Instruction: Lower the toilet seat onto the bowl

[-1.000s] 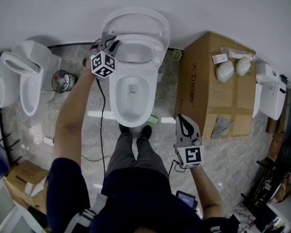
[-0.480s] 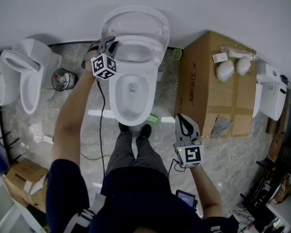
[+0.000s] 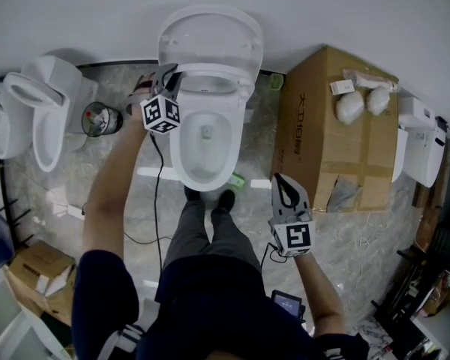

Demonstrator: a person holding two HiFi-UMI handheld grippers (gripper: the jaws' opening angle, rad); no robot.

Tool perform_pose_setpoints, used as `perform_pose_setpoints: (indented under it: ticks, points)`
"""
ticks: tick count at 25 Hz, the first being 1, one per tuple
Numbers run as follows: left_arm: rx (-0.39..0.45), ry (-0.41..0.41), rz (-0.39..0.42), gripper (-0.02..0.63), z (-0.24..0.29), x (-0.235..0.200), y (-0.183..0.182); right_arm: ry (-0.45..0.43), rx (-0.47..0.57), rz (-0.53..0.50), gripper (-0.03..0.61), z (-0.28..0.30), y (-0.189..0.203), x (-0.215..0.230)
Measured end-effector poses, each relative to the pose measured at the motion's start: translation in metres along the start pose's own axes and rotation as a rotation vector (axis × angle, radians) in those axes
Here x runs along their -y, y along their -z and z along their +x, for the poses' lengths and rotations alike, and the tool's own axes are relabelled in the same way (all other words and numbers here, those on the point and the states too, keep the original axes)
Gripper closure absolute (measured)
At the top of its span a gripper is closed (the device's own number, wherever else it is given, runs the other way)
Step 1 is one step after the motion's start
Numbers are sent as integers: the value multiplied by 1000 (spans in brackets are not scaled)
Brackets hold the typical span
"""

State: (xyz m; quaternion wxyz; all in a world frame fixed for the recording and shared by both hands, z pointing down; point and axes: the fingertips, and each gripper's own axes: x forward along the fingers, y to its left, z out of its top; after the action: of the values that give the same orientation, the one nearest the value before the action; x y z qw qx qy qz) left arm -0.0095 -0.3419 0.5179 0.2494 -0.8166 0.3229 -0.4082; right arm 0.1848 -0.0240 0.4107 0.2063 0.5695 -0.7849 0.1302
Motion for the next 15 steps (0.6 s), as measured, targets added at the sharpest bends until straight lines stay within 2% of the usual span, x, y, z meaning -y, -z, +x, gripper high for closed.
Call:
perform_pose_setpoints:
  ticks: [15]
  points:
    - [0, -27, 48, 537, -47, 38, 3, 1, -13, -24, 558, -23, 21, -1]
